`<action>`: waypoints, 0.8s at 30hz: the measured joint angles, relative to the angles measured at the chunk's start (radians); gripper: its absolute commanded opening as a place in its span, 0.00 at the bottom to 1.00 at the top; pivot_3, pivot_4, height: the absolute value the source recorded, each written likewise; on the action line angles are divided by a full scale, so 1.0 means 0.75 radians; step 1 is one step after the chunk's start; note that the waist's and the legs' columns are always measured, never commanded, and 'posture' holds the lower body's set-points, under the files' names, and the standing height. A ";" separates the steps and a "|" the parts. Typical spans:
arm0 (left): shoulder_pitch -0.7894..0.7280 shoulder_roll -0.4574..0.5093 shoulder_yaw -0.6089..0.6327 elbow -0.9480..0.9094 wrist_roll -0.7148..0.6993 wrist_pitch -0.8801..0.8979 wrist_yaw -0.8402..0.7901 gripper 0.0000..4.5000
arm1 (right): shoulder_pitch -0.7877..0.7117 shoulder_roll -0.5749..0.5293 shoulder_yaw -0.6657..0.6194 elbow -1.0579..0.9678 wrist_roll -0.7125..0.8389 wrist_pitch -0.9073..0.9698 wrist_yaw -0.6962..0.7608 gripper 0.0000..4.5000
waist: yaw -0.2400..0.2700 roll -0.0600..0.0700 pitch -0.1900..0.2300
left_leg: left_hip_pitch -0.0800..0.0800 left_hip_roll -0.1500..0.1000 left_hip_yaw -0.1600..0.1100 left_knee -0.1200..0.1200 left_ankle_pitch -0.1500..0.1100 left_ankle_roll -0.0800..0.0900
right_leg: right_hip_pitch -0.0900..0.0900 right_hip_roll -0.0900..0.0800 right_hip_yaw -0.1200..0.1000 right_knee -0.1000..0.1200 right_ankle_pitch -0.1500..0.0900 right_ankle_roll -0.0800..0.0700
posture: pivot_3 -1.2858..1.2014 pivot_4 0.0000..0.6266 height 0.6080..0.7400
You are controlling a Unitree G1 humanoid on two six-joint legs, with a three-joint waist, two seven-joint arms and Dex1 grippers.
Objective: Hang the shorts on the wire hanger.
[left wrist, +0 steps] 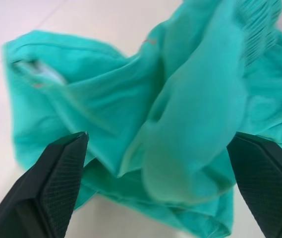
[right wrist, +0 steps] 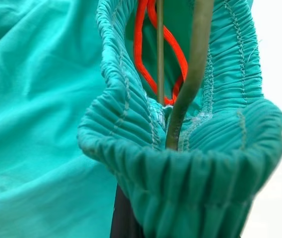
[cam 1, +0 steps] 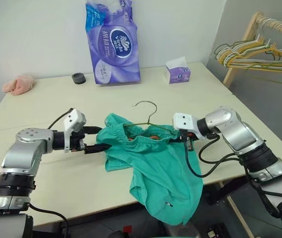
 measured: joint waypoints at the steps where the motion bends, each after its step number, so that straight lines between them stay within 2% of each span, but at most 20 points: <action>1: -0.008 -0.001 0.000 0.017 0.010 -0.018 0.003 0.99 | 0.004 -0.004 0.000 -0.011 0.002 0.008 0.004 0.00 | 0.000 0.000 0.000 | 0.000 0.000 0.000 0.000 0.000 0.000 | 0.000 0.000 0.000 0.000 0.000 0.000 | 0.39 0.03 1.00; 7: -0.061 -0.056 -0.053 0.059 0.092 -0.134 0.016 0.99 | 0.025 -0.030 -0.003 -0.090 0.045 0.064 0.021 0.00 | -0.002 0.000 0.000 | 0.000 0.000 0.000 0.000 0.000 0.000 | 0.000 -0.001 0.000 0.000 0.000 0.000 | 0.39 0.04 1.00; 8: -0.062 -0.059 -0.077 0.066 0.114 -0.165 0.007 0.95 | 0.026 -0.035 -0.003 -0.098 0.050 0.070 0.023 0.00 | -0.003 0.000 0.000 | 0.000 0.000 0.000 0.000 0.000 0.000 | 0.000 -0.001 0.000 0.000 0.000 0.000 | 0.39 0.04 1.00; 10: -0.064 -0.060 -0.110 0.093 0.147 -0.215 -0.003 0.86 | 0.032 -0.045 -0.003 -0.107 0.053 0.080 0.024 0.00 | -0.005 0.000 0.000 | 0.000 0.000 0.000 0.000 0.000 0.000 | 0.000 -0.001 0.000 0.000 0.000 0.000 | 0.38 0.04 1.00; 18: -0.118 -0.083 -0.117 0.196 0.181 -0.310 0.005 0.32 | 0.053 -0.068 -0.023 -0.147 0.096 0.145 0.022 0.00 | -0.016 0.000 0.000 | -0.001 0.000 0.000 0.000 0.000 0.000 | 0.000 -0.001 0.000 0.000 0.000 0.000 | 0.38 0.04 1.00; 22: -0.169 -0.155 -0.087 0.302 0.189 -0.345 0.146 0.05 | 0.066 -0.100 -0.046 -0.168 0.111 0.174 0.021 0.00 | -0.011 0.000 0.000 | -0.001 0.000 0.000 0.001 0.000 0.000 | 0.000 -0.002 -0.001 0.000 0.000 0.000 | 0.38 0.05 1.00; 23: -0.180 -0.163 -0.086 0.318 0.196 -0.357 0.174 0.00 | 0.067 -0.105 -0.048 -0.177 0.116 0.183 0.020 0.00 | -0.013 0.000 0.000 | -0.001 0.000 0.000 0.001 0.000 0.000 | 0.000 -0.002 0.000 0.000 0.000 0.000 | 0.38 0.05 1.00; 24: -0.186 -0.164 -0.086 0.324 0.203 -0.367 0.193 0.00 | 0.070 -0.109 -0.053 -0.190 0.124 0.189 0.020 0.00 | -0.014 0.000 0.000 | -0.001 -0.001 0.000 0.000 0.000 0.000 | 0.000 -0.002 0.000 0.000 0.000 0.000 | 0.38 0.05 1.00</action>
